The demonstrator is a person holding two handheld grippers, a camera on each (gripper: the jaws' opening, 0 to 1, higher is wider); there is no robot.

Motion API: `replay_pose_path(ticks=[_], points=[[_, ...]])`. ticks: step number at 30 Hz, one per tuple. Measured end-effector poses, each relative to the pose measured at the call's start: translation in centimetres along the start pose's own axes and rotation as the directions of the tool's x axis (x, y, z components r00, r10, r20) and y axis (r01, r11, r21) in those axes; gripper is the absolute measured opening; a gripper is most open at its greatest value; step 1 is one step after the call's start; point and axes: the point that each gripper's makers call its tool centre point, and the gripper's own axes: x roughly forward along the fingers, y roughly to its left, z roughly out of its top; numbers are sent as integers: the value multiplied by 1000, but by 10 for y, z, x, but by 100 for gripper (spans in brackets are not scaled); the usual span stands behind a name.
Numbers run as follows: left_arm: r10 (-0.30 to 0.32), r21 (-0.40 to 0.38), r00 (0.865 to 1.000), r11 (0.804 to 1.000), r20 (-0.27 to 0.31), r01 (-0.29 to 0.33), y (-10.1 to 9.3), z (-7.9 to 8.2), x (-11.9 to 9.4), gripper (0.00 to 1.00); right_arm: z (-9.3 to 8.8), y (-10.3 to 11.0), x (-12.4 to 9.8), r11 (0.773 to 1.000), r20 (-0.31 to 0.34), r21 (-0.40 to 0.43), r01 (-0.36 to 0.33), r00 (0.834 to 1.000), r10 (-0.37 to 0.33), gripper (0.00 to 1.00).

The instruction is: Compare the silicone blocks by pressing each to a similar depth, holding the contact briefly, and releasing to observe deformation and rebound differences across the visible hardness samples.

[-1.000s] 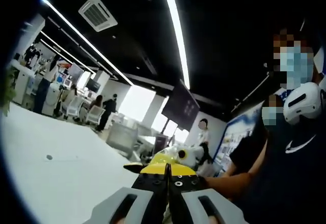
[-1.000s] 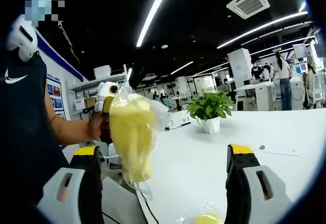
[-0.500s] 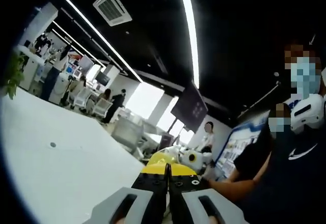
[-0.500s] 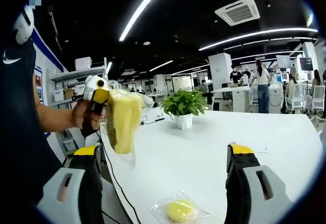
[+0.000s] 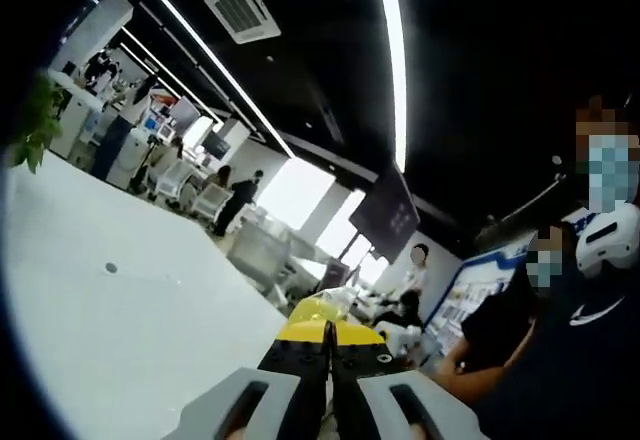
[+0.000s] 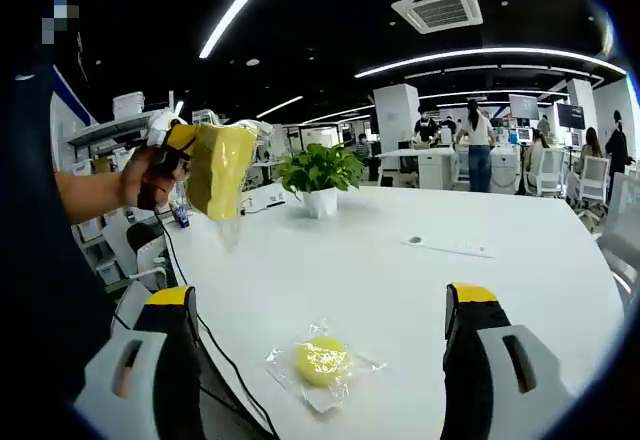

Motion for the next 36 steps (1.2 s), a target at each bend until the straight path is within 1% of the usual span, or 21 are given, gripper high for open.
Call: replay_pose_path(ticks=[1,4,6,9,13,18,22,27,31,36], points=[[0,-6,1000,1000,-3,0,0,-1,0,0,-4,-2,-2,1000,-11,-6,10,1000,-10,96],[4,-12,1000,1000,-2,-4,2,-1,-1,0,-9,-7,-9,999,-16,-5,34,999,-34,96],[6,-18,1000,1000,-1,-6,3,-1,-1,0,-16,-15,-15,998,-37,-5,67,997,-67,96],[9,-28,1000,1000,-1,-9,5,-1,-3,0,-22,-18,-21,997,-42,9,80,996,-79,96],[19,-42,1000,999,-1,-19,9,-3,-5,0,-27,-19,-22,996,-60,16,87,994,-86,96],[25,-45,1000,999,-5,-26,13,-5,-5,0,-32,-18,-21,996,-68,-3,91,993,-91,96],[40,-59,999,997,-28,-42,23,-15,-7,0,-41,-17,-21,995,-75,8,96,993,-95,96],[66,-91,997,993,-43,-70,36,-27,-12,0,-49,-16,-22,995,-92,27,94,992,-92,96],[77,-112,995,990,-61,-84,45,-35,-14,0,-46,-18,-22,995,-84,27,98,992,-95,96],[84,-140,995,986,-57,-91,53,-41,-15,0,-47,-22,-24,994,-79,34,106,992,-103,96]])
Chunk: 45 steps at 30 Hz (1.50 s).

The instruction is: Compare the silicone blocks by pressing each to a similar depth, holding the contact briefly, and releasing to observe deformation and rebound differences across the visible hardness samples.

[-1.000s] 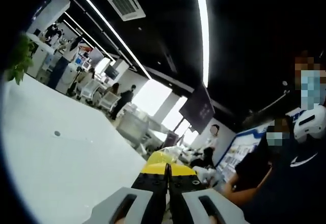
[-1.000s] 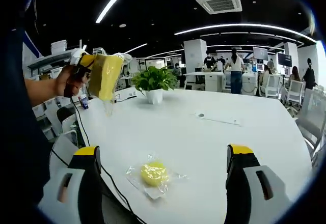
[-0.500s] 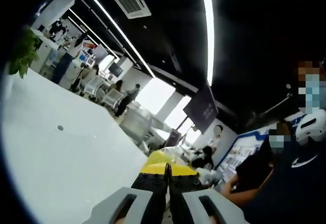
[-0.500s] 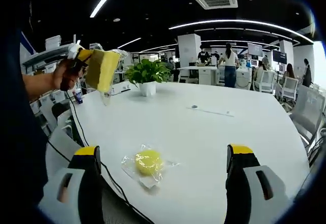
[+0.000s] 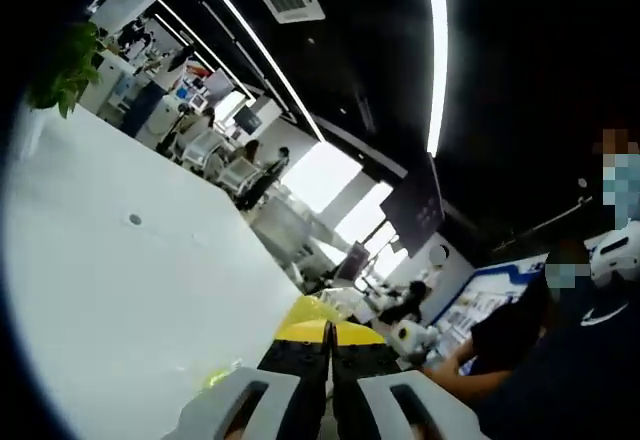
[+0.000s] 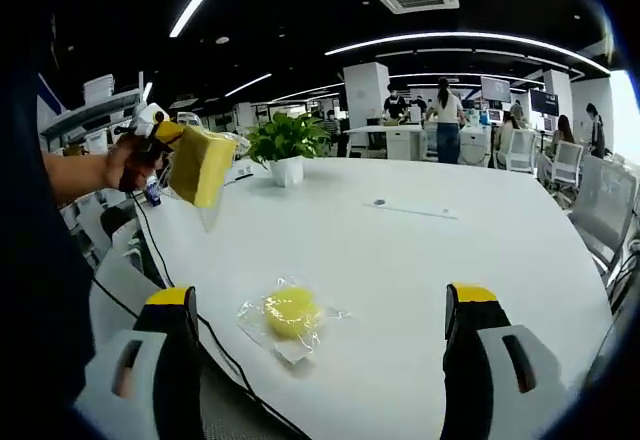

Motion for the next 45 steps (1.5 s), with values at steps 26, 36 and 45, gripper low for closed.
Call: replay_pose_path(ticks=[26,36,45], points=[[63,-156,997,985,-33,-68,60,-42,-10,0,-11,2,-3,999,-10,31,8,1000,-8,96],[77,-190,992,977,-97,-95,88,-64,-13,0,-18,3,-4,999,-21,42,8,1000,-7,96],[130,-219,980,962,-153,-162,123,-89,-19,0,-23,4,-4,999,-38,48,8,999,-7,96]])
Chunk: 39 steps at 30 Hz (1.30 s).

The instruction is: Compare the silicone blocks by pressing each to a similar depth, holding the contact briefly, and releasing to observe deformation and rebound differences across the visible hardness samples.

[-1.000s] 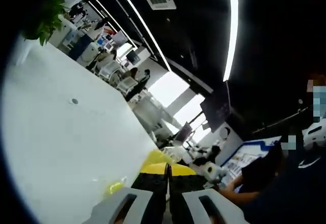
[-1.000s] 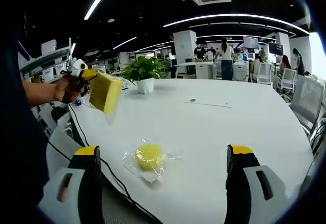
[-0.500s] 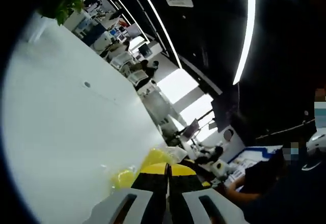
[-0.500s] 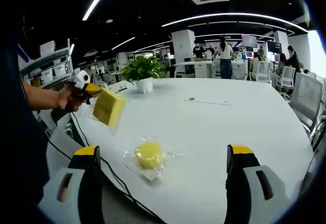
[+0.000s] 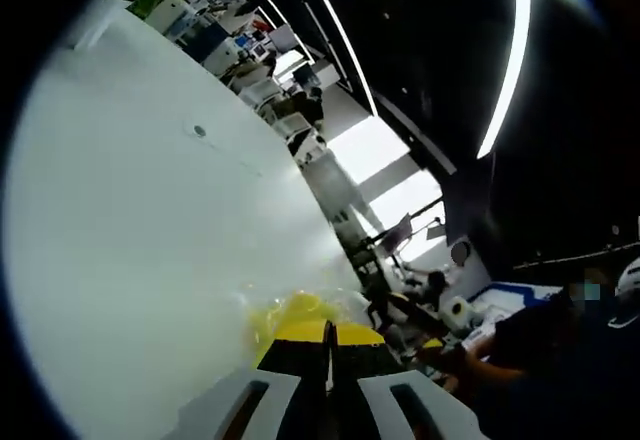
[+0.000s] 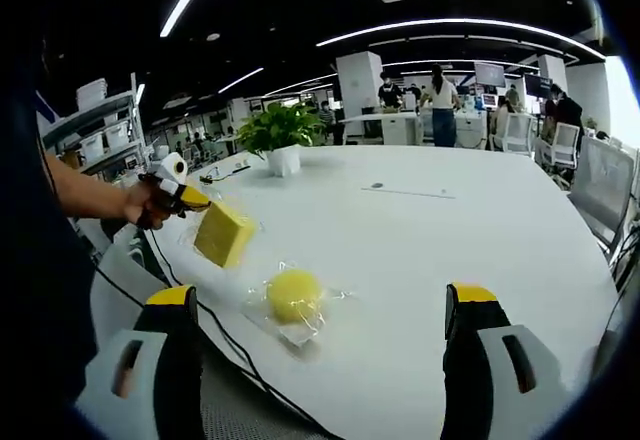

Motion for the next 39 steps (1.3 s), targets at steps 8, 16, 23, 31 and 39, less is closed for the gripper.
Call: replay_pose_path(ticks=[8,16,23,31,39], points=[[18,-38,1000,999,-9,-19,14,-2,0,0,-6,-3,-1,1000,-12,5,9,1000,-9,96],[66,-52,998,996,-1,-66,37,0,2,0,-9,1,-1,1000,-17,13,10,1000,-10,96],[167,86,985,983,-50,-162,60,-5,2,0,-11,0,-2,1000,-19,19,20,1000,-20,96],[243,183,969,956,-49,-231,81,-2,-1,0,-15,0,-2,999,-25,30,29,999,-28,96],[316,310,945,909,-82,-278,100,-1,-7,0,-17,1,-1,999,-25,34,33,999,-33,96]])
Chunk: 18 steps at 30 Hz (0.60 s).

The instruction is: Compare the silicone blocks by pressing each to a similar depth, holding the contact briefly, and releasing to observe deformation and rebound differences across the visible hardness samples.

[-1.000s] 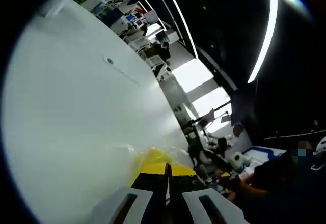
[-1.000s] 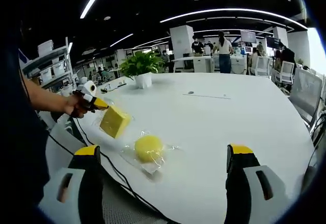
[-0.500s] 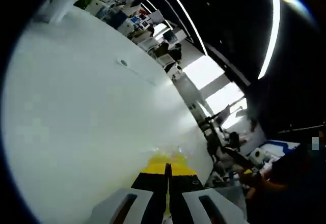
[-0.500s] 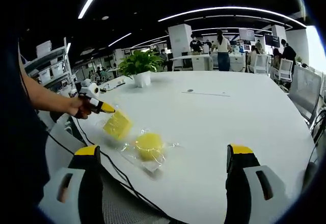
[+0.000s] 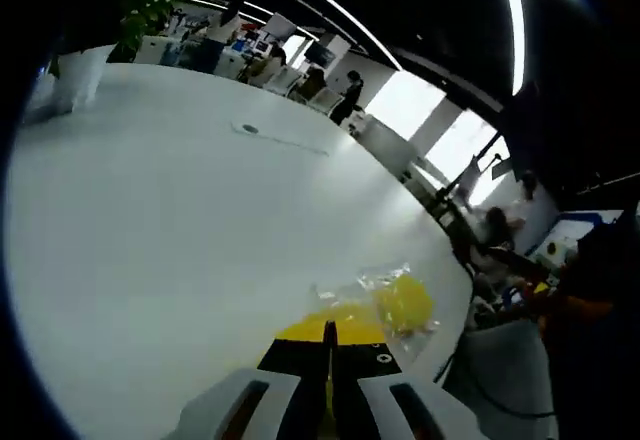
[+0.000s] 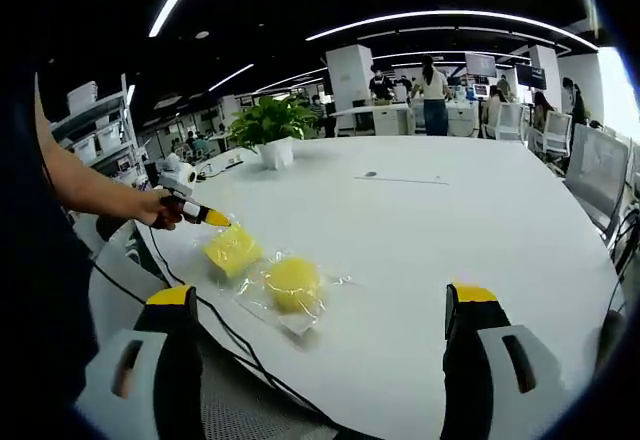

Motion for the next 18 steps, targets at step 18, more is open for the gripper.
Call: replay_pose_path(ticks=[18], points=[[137,131,990,983,-42,-131,36,-9,5,0,-16,-6,4,998,-55,-54,11,998,-14,96]])
